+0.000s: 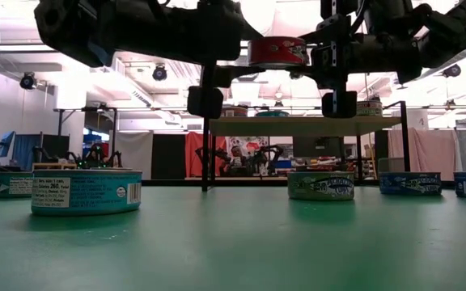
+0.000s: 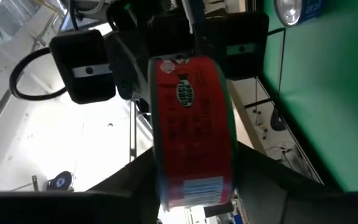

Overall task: Stack canned seafood by type on shelf
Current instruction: Put the red tuna can on the shelf

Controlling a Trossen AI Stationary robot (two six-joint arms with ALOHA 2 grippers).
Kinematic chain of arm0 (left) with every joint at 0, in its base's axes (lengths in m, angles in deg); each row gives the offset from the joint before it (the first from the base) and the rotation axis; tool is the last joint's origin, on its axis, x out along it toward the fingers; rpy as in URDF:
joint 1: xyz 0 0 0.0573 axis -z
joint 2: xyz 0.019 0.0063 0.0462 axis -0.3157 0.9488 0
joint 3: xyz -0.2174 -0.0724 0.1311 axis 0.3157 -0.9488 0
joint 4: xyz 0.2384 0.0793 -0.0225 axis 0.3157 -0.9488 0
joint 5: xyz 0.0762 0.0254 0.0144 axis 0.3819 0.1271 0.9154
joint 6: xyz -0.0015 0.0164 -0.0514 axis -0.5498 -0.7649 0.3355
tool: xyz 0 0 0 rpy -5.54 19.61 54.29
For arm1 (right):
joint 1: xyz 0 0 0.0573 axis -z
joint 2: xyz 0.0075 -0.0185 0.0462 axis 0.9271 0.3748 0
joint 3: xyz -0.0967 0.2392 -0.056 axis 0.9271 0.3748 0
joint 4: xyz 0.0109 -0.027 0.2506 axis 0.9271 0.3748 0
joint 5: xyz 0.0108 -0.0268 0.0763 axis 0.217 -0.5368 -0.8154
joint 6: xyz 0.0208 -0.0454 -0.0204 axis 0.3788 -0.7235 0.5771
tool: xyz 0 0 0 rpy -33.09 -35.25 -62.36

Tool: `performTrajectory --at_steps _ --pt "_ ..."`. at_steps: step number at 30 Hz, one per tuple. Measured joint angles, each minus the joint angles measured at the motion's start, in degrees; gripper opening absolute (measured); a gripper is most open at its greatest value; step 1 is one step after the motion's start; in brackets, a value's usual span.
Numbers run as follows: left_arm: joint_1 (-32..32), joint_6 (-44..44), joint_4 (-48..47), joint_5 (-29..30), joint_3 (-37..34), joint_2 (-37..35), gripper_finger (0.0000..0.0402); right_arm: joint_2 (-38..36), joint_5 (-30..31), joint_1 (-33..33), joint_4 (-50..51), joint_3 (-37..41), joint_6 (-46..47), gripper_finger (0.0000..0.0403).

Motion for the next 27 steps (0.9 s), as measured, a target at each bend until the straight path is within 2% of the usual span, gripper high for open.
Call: performTrajectory --at_steps 3,8,12,18,27 --pt "0.0 0.4 0.3 0.1 0.0 0.0 0.0122 0.0 0.6 0.0 -0.1 0.0 -1.4 0.0150" --pt "0.1 3.7 0.2 2.1 0.0 0.0 0.0122 0.0 1.0 0.0 -0.2 0.0 -1.8 0.0244" --pt "0.1 8.2 0.3 3.5 0.0 0.0 0.0122 0.0 0.9 0.0 -0.2 0.0 -2.4 0.0283" --pt "0.1 15.4 0.4 3.8 0.0 0.0 0.0122 -0.4 -0.3 0.0 -0.1 0.0 -3.3 0.0299" --pt "0.1 26.3 -1.2 2.1 -4.3 -4.6 0.0122 -2.1 -2.5 -2.1 0.4 0.0 -6.4 0.0282"
